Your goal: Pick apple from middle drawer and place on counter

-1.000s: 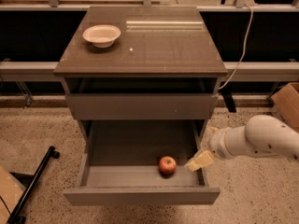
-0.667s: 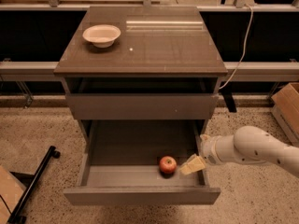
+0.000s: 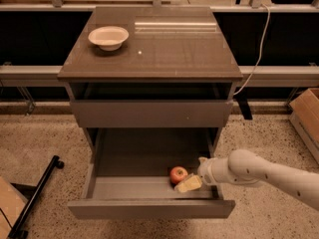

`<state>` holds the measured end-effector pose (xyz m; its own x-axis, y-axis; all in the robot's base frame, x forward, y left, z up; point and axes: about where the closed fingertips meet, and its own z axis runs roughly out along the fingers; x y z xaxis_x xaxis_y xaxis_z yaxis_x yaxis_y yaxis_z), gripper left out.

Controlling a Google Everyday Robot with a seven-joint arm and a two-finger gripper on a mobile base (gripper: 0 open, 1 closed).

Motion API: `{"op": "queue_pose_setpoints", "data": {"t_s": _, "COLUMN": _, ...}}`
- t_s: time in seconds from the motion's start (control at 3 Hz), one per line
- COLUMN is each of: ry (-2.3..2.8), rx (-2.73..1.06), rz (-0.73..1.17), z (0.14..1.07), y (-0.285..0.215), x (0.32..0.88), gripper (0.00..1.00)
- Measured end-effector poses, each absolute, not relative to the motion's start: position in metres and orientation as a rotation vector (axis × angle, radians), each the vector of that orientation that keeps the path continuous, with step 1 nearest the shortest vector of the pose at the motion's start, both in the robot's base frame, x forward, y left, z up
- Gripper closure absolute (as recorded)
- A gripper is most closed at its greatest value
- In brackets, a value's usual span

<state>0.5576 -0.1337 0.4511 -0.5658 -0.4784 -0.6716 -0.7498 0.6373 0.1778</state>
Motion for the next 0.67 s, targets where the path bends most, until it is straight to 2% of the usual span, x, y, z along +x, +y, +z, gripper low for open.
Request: {"op": "queue_pose_setpoints", "data": {"t_s": 0.67, "ry": 2.305, "rx": -0.864, "rz": 0.729, "z": 0.398, "y": -0.097, "x": 0.562, "gripper": 0.00}}
